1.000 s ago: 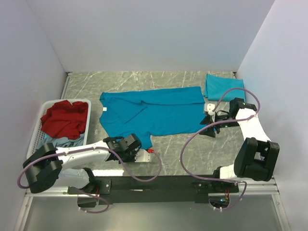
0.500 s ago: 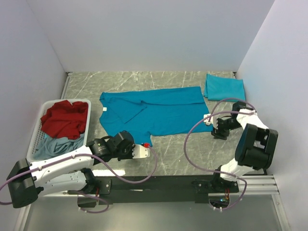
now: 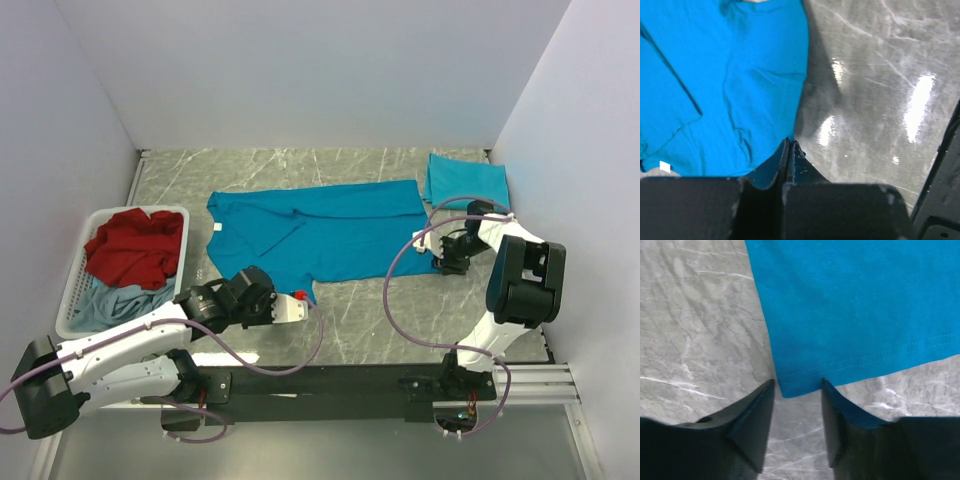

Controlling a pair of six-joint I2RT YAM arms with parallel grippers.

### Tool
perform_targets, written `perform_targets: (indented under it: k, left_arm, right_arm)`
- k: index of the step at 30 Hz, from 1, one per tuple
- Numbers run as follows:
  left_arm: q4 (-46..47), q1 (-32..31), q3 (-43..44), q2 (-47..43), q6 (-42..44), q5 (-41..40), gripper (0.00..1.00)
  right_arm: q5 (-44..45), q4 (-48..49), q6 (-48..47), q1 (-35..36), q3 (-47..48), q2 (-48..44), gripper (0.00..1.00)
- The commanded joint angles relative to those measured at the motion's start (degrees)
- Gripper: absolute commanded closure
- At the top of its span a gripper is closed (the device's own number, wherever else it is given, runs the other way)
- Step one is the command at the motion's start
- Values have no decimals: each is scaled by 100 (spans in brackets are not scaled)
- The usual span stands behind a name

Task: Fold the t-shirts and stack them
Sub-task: Fold the tshirt

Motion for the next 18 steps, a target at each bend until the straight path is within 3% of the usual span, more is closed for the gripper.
perform_targets:
  k: [1, 2, 3, 6, 12, 18]
  left_arm:
    - [124, 113, 303, -178, 144, -42, 100]
    - [151, 130, 312, -205, 153, -24, 100]
    - [177, 157, 330, -231, 153, -24, 100]
    - [247, 201, 374, -328, 153, -103, 100]
    - [625, 394, 356, -714, 241, -226, 100]
    - [1020, 788, 541, -750, 434, -174, 100]
  right_arm:
    - [168, 43, 110, 91, 199, 189, 55]
    - [168, 26, 110, 100, 208, 198, 59]
    - [185, 17, 136, 108, 225, 215, 69]
    - [142, -53, 180, 135, 217, 128, 83]
    - [-122, -220, 347, 126, 173, -153, 97]
    - [-570, -317, 1075, 126, 751, -93, 100]
